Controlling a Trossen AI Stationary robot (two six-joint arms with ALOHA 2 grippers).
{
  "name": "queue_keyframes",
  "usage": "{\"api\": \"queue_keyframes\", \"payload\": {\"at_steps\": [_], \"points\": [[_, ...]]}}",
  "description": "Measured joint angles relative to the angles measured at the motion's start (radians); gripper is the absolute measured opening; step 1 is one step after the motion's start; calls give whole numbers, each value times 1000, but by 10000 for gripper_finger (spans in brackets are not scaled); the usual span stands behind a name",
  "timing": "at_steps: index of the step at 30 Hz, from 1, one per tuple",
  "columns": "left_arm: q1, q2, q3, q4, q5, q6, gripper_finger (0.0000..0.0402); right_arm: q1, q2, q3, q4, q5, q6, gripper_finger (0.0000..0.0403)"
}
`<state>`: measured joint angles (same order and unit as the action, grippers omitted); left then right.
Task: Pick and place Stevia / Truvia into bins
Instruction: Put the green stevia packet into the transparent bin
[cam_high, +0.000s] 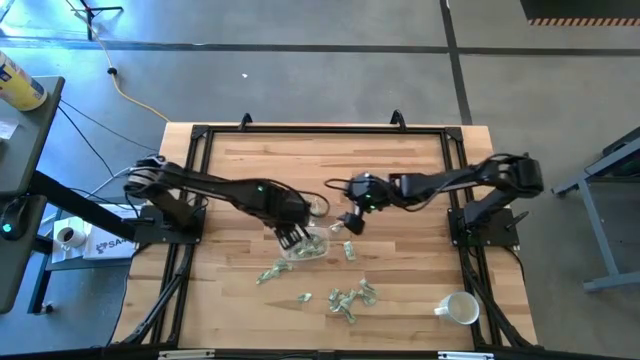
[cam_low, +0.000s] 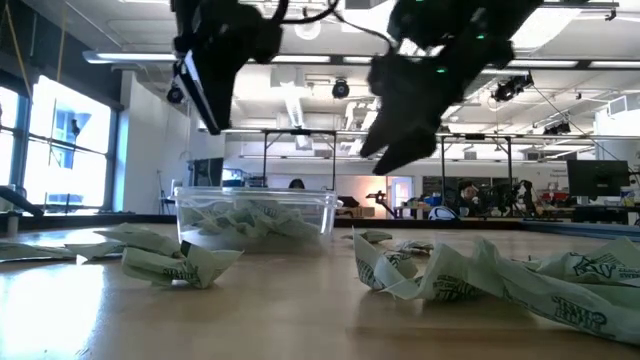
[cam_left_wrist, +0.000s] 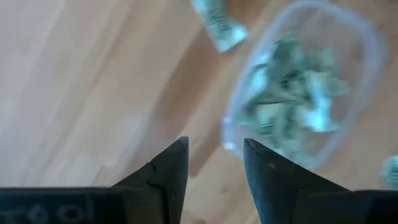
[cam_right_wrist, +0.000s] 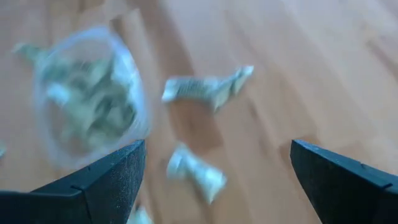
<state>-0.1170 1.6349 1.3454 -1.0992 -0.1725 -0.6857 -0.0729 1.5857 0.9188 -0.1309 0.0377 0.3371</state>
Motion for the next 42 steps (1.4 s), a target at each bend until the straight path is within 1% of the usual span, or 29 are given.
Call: {"api": "queue_keyframes", "payload": {"at_steps": [2,4,7,10,15,19,22,27,32,34,38,42], "points": [[27,-50,-65,5,1,0,186,0,68,71,1,47,3,385],[58,-108,-133,42,9,2,186,-3,138,145,-16,72,16,384],[103,-201,-236,88,37,9,184,-12,242,258,-56,71,77,375],[141,-297,-330,136,44,25,184,-28,342,355,-123,64,129,356],[206,-421,-433,244,53,98,184,-54,466,487,-244,55,242,319],[281,-465,-456,275,81,176,184,-67,527,566,-317,33,292,298],[341,-469,-457,286,115,237,184,-68,552,602,-388,40,325,286],[435,-472,-457,300,206,337,184,-58,563,604,-472,49,382,263],[521,-472,-457,342,326,418,184,-43,563,604,-485,76,410,239],[546,-472,-457,364,356,429,184,-43,571,604,-487,80,424,227],[577,-472,-457,378,397,451,184,-45,580,606,-494,93,421,187],[582,-472,-457,374,407,452,184,-56,581,605,-483,92,370,125]]}}
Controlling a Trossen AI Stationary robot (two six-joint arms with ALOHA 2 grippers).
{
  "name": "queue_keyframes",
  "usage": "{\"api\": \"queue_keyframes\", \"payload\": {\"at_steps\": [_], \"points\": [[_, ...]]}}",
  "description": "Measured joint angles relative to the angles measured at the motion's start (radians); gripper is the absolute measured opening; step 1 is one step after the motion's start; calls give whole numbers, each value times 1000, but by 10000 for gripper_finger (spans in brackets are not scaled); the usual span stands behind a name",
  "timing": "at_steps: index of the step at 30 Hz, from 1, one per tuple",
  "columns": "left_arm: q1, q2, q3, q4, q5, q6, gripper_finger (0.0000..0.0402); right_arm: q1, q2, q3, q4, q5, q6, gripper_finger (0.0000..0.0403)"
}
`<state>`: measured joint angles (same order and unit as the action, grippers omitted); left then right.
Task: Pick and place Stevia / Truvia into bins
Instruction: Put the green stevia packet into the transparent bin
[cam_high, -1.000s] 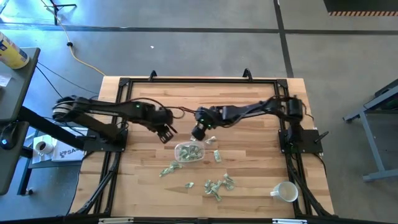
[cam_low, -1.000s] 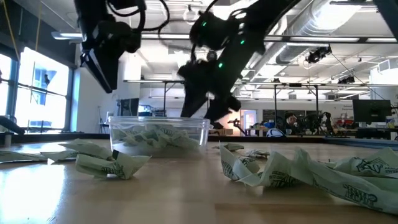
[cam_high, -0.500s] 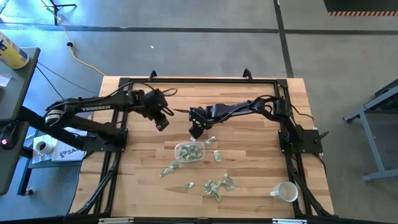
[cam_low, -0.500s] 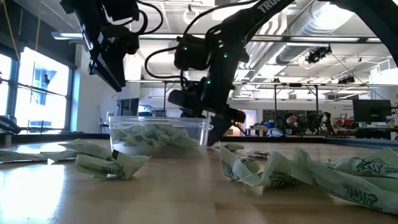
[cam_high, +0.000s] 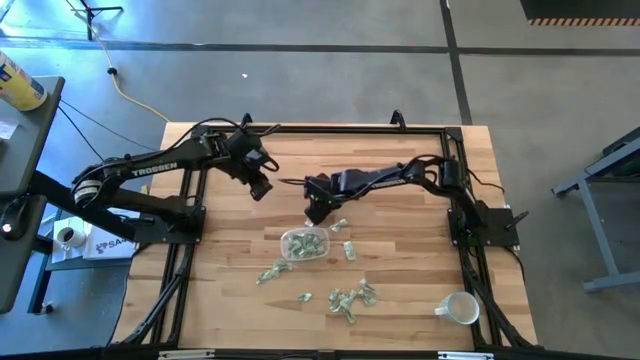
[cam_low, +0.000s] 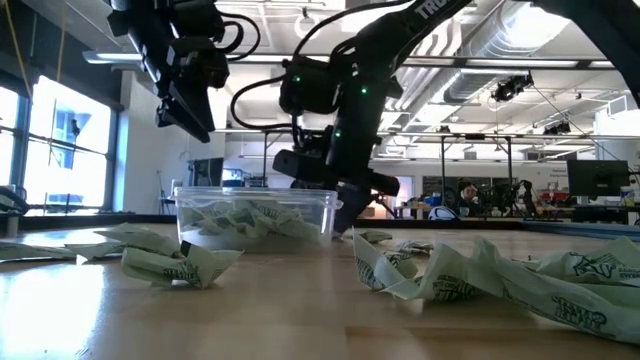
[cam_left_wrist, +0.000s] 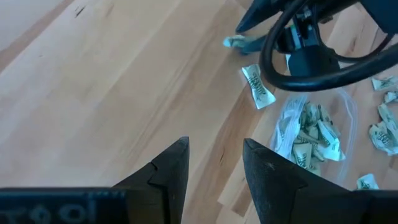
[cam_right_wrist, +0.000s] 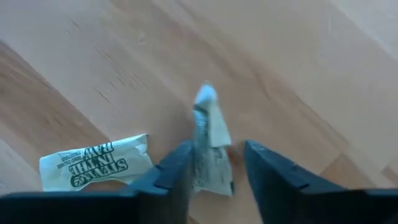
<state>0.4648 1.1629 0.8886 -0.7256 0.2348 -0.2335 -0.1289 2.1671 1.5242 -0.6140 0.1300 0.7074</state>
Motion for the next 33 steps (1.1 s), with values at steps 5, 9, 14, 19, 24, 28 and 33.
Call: {"api": "queue_keyframes", "payload": {"at_steps": [5,9,14,19,24,28,33], "points": [[0,0,0,-2,23,-47,184,-11,4,15,12,-13,-118,23],[-3,-7,0,-7,46,-117,184,-12,6,59,4,-53,-269,16],[-82,-40,0,-9,1,-236,184,-1,-47,97,5,-139,-479,5],[-248,-105,0,-9,-181,-439,184,21,-110,95,-28,-205,-613,3],[-429,-166,0,-9,-380,-681,184,69,-150,97,-45,-270,-736,3],[-554,-175,0,-9,-467,-796,184,123,-149,96,-51,-310,-781,4],[-657,-164,0,-7,-533,-853,184,188,-149,96,-36,-298,-803,2]]}}
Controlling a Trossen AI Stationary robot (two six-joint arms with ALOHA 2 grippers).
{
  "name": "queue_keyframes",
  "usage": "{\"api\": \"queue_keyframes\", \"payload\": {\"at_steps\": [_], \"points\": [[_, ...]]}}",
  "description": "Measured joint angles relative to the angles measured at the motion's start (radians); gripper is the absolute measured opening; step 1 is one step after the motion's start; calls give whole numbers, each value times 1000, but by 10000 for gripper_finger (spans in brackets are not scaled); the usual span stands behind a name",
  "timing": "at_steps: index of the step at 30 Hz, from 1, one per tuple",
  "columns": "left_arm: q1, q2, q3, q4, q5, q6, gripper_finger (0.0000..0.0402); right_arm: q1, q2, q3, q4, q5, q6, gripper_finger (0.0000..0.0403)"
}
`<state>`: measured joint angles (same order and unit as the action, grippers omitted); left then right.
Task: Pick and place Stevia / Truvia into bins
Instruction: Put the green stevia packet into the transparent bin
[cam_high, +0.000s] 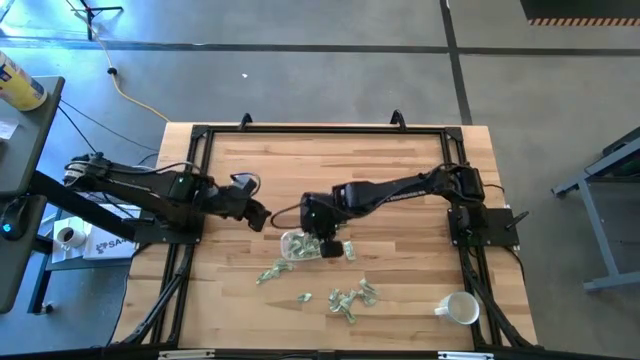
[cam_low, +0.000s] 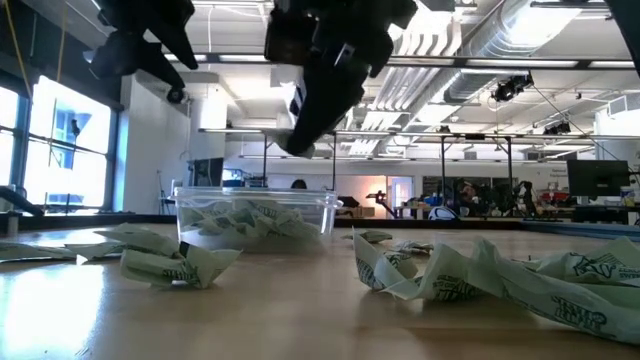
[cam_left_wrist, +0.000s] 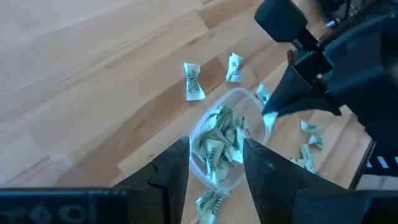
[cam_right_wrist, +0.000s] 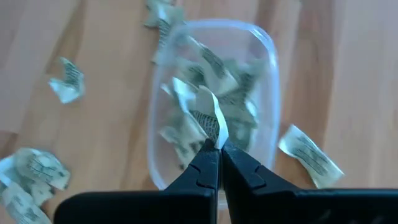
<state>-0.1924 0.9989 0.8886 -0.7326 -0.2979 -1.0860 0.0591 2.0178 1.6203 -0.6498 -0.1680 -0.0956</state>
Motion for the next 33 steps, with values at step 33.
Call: {"api": "queue_keyframes", "payload": {"at_steps": [33], "points": [[-95,-281,0,-270,-263,42,184,-66,83,2,64,-99,37,49]]}}
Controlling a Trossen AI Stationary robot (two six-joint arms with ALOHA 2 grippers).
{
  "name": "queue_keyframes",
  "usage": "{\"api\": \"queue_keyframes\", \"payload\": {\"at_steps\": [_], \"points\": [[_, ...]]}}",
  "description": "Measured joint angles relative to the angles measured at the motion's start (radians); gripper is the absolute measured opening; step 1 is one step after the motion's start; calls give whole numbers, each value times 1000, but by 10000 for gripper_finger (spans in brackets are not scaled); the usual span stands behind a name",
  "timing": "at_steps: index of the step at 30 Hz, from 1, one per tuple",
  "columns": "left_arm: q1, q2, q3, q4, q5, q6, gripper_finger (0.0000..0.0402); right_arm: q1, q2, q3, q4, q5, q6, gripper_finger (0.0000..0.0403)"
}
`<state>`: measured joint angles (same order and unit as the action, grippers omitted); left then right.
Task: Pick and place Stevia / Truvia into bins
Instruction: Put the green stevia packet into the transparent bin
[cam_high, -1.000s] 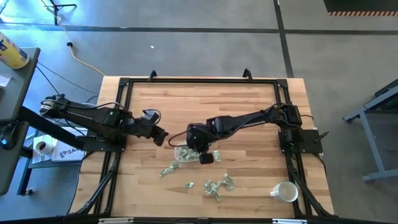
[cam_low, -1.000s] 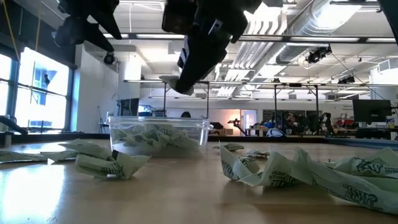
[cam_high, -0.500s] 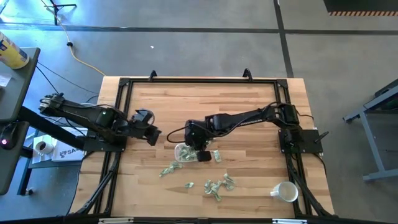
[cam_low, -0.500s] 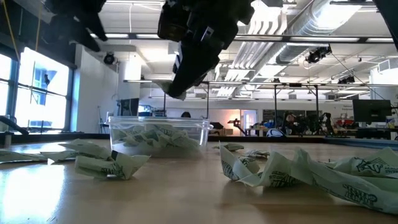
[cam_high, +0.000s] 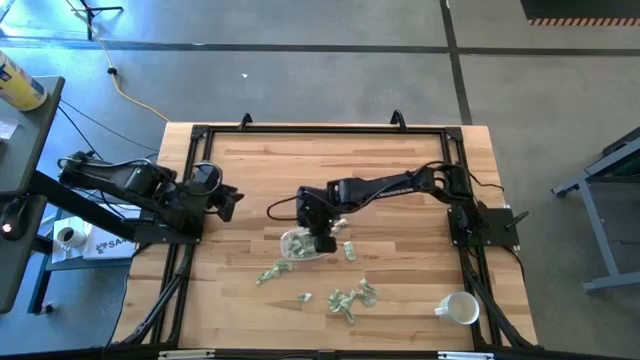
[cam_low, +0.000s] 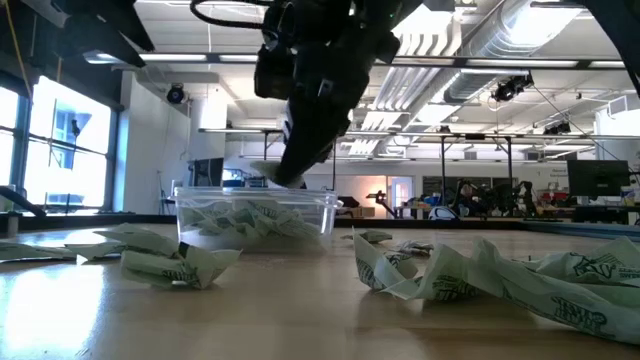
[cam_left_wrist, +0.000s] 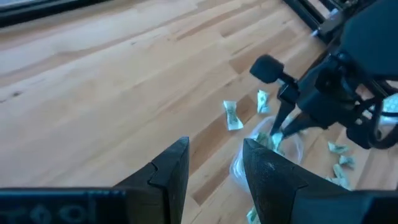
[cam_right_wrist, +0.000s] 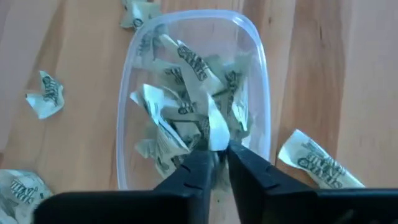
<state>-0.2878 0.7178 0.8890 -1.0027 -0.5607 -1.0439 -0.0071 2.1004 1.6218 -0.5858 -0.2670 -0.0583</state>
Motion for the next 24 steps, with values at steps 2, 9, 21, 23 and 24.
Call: {"api": "queue_keyframes", "payload": {"at_steps": [2,9,21,23,24], "points": [[0,-17,0,-6,-17,0,184,0,7,0,-7,-13,-16,70],[0,-27,0,-3,-50,0,184,22,42,0,-39,-28,-32,135],[0,-26,0,4,-50,-12,184,29,9,0,-52,-21,-54,202],[0,-26,0,5,-50,-12,184,29,9,0,-66,-23,-54,216],[0,-26,0,5,-50,-13,184,29,9,0,-68,-23,-54,224]]}}
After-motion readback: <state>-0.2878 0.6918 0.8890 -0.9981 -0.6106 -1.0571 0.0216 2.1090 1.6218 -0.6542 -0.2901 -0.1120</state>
